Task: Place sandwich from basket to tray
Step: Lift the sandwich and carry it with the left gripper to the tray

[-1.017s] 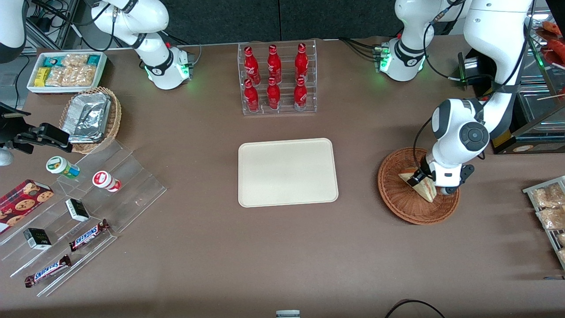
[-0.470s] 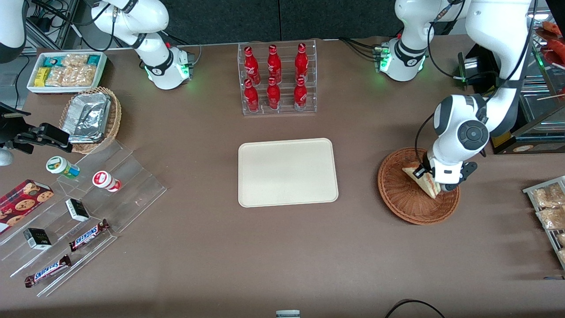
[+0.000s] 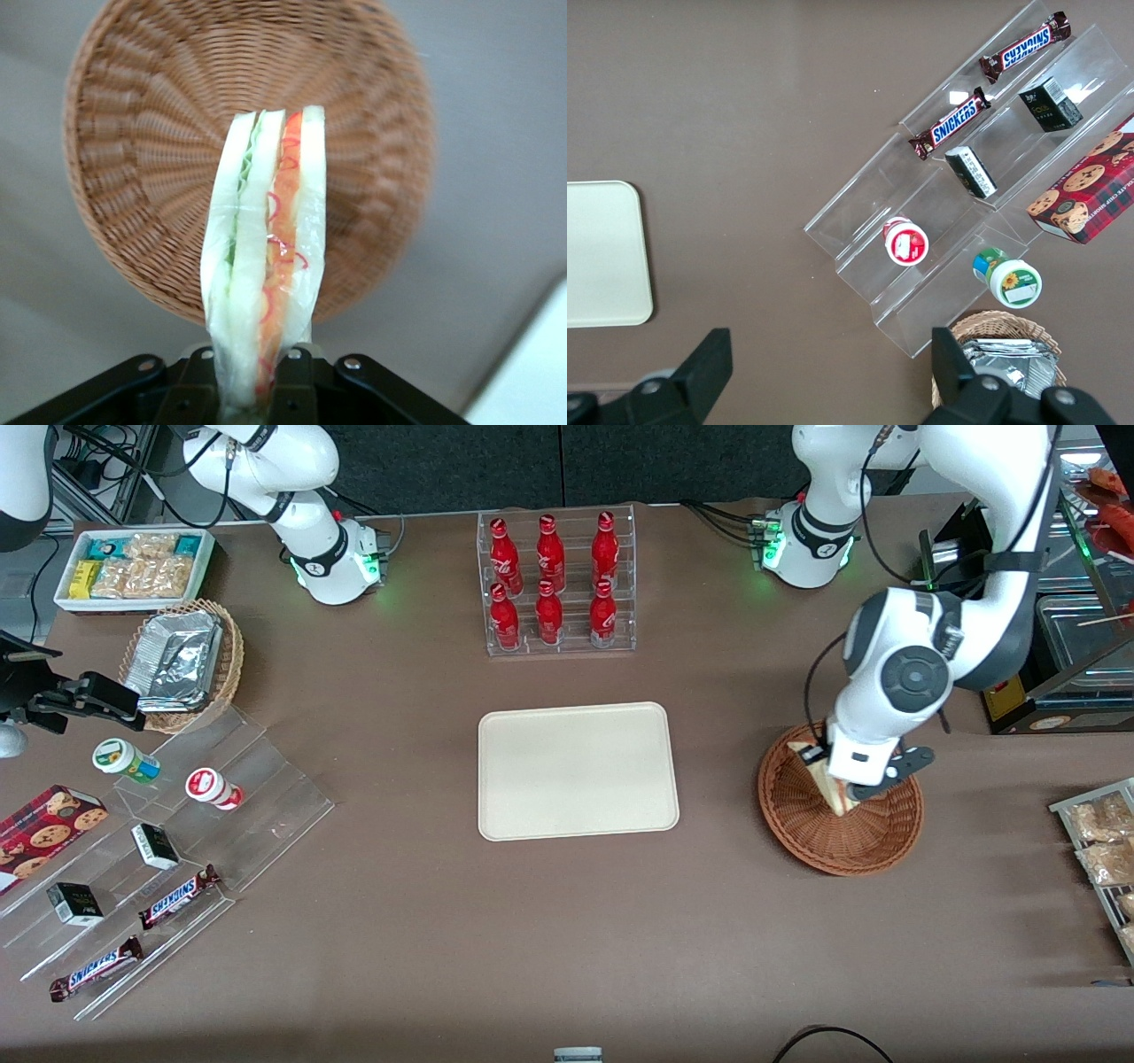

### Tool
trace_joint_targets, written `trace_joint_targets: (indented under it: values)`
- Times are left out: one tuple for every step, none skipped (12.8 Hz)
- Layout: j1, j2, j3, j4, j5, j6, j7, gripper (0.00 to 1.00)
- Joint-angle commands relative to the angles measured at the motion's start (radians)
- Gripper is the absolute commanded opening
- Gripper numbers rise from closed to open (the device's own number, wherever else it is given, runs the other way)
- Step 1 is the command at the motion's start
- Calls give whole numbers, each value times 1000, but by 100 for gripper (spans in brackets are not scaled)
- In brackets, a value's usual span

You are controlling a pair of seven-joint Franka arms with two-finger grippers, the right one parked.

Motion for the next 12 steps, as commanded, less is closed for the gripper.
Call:
trace_joint_targets:
  values:
    - [-55, 35, -44, 87, -13, -43, -6, 0]
    - [-88, 63, -55, 116, -31, -43, -19, 0]
    - [-133, 95, -56, 151, -31, -43, -26, 0]
    - [-174, 139, -56, 189, -33, -42, -28, 0]
    - [-202, 176, -58, 226, -39, -40, -28, 0]
    - [-240, 215, -56, 266, -66, -36, -28, 0]
    - [-272, 251, -56, 310, -82, -34, -28, 0]
    - [-300, 287, -56, 353, -85, -32, -28, 0]
    - [-329, 325, -56, 395, -85, -29, -28, 0]
    - [-357, 365, -56, 436, -85, -26, -28, 0]
    - [-383, 402, -56, 472, -85, -26, -28, 0]
    - [-412, 445, -56, 517, -83, -25, -19, 0]
